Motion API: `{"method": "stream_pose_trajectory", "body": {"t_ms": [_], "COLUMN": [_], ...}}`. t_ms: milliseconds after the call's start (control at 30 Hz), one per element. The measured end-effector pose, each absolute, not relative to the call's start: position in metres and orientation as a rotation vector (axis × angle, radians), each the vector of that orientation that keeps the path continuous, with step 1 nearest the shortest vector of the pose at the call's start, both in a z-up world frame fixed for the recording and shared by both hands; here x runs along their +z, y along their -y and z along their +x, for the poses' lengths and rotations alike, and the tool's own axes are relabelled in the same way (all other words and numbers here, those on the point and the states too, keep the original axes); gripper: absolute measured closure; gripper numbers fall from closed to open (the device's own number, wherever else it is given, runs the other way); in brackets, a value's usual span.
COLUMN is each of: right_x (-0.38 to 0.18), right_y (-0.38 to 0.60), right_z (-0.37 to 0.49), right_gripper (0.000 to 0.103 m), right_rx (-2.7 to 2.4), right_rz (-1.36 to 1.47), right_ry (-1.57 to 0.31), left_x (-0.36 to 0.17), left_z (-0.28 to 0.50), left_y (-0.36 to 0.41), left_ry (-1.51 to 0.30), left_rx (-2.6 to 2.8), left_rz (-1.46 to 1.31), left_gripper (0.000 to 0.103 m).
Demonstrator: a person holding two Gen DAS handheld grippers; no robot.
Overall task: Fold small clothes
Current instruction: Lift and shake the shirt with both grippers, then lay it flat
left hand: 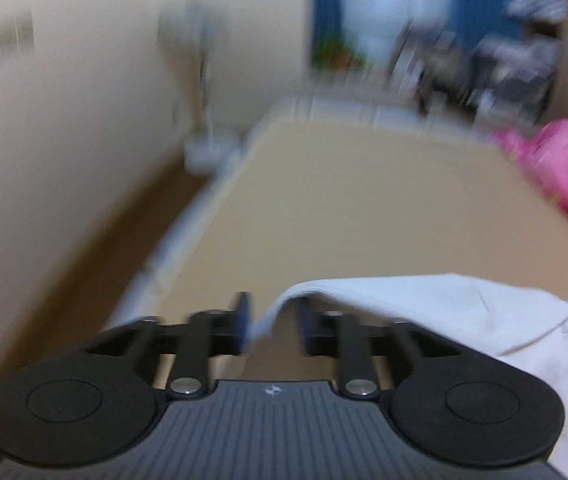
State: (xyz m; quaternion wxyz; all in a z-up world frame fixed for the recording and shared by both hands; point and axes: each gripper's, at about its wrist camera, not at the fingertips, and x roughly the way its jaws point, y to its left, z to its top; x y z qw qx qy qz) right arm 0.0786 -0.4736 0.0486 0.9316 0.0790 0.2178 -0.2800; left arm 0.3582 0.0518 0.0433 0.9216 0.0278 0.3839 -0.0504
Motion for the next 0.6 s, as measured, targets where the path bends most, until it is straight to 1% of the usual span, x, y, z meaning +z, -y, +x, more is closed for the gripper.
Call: {"method": "stream_pose_trajectory", "body": {"t_ms": [33, 67, 100, 167, 200, 233, 267, 300, 467, 567, 600], "right_x": [0.019, -0.013, -0.034, -0.066, -0.073, -0.084, -0.09, -0.095, -0.133, -0.157, -0.163], "right_y": [0.482, 0.491, 0.49, 0.489, 0.486, 0.48, 0.476, 0.471, 0.454, 0.448, 0.447], "right_z": [0.105, 0.126, 0.135, 0.135, 0.129, 0.118, 0.108, 0.098, 0.056, 0.039, 0.037], "right_gripper": [0.08, 0.064, 0.062, 0.059, 0.057, 0.049, 0.042, 0.04, 0.035, 0.031, 0.03], "right_rx": [-0.607, -0.633, -0.66, -0.643, -0.621, -0.593, -0.566, -0.549, -0.463, -0.432, -0.425], "right_rz": [0.184, 0.201, 0.222, 0.298, 0.327, 0.347, 0.347, 0.333, 0.247, 0.323, 0.347], "right_ry": [-0.555, -0.674, -0.719, -0.751, -0.751, -0.754, -0.76, -0.77, -0.883, -0.937, -0.949], "left_x": [0.017, -0.011, -0.036, -0.068, -0.076, -0.083, -0.089, -0.091, -0.098, -0.095, -0.1], "left_z": [0.387, 0.406, 0.416, 0.416, 0.41, 0.402, 0.392, 0.38, 0.297, 0.253, 0.241], "left_y": [-0.051, -0.05, -0.049, -0.055, -0.059, -0.065, -0.071, -0.076, -0.087, -0.093, -0.091], "left_ry": [-0.883, -0.976, -1.049, -1.132, -1.144, -1.153, -1.154, -1.144, -1.122, -1.109, -1.116], "left_rx": [-0.052, 0.0, 0.028, 0.057, 0.045, 0.033, 0.022, 0.012, -0.033, -0.062, -0.066], "left_rz": [0.057, 0.061, 0.067, 0.055, 0.042, 0.036, 0.046, 0.062, 0.151, 0.147, 0.138], "left_gripper": [0.051, 0.051, 0.051, 0.051, 0.043, 0.03, 0.025, 0.022, 0.019, 0.014, 0.01]}}
